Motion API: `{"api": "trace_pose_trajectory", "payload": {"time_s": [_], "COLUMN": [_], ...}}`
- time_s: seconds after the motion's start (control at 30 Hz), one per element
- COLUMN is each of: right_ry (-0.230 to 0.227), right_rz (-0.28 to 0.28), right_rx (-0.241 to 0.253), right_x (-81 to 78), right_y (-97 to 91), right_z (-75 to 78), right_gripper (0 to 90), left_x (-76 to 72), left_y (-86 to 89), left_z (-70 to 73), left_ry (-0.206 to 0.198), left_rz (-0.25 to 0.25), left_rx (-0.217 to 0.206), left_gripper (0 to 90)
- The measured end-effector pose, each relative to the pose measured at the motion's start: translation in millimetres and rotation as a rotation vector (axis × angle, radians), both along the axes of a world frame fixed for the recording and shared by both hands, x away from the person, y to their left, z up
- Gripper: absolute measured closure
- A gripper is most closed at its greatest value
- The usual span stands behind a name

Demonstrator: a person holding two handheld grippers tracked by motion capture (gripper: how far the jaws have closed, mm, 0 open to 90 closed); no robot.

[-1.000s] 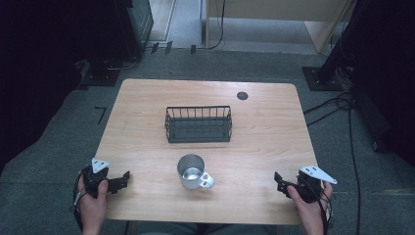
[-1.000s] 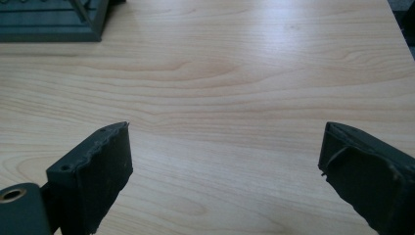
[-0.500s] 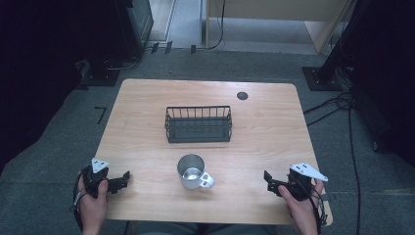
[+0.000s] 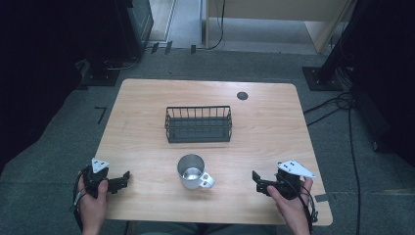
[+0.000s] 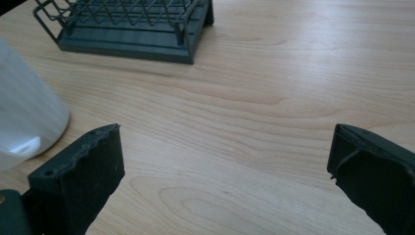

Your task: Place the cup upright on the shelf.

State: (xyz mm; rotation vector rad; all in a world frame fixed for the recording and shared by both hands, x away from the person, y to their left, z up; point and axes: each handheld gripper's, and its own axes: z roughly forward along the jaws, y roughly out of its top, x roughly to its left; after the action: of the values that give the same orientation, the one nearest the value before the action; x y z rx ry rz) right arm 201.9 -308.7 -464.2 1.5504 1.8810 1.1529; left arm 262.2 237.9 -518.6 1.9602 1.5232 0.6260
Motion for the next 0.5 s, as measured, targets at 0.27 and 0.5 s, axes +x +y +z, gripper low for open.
{"api": "trace_pose_trajectory", "payload": {"time_s": [0.27,0.5], "right_ry": [-0.008,-0.013], "right_rz": [0.039,0.076], "right_rx": [-0.003,0.004], "right_x": [1.8,3.4], "right_y": [16.0,30.8], "right_z": [4.3,5.6], "right_gripper": [0.0,0.0], "left_x": [0.0,0.0], "left_y": [0.0,0.0], "left_z": [0.0,0.0], "left_ry": [0.0,0.0], "left_rz": [0.0,0.0], "left_rx": [0.0,0.0], "left_gripper": [0.0,0.0]}}
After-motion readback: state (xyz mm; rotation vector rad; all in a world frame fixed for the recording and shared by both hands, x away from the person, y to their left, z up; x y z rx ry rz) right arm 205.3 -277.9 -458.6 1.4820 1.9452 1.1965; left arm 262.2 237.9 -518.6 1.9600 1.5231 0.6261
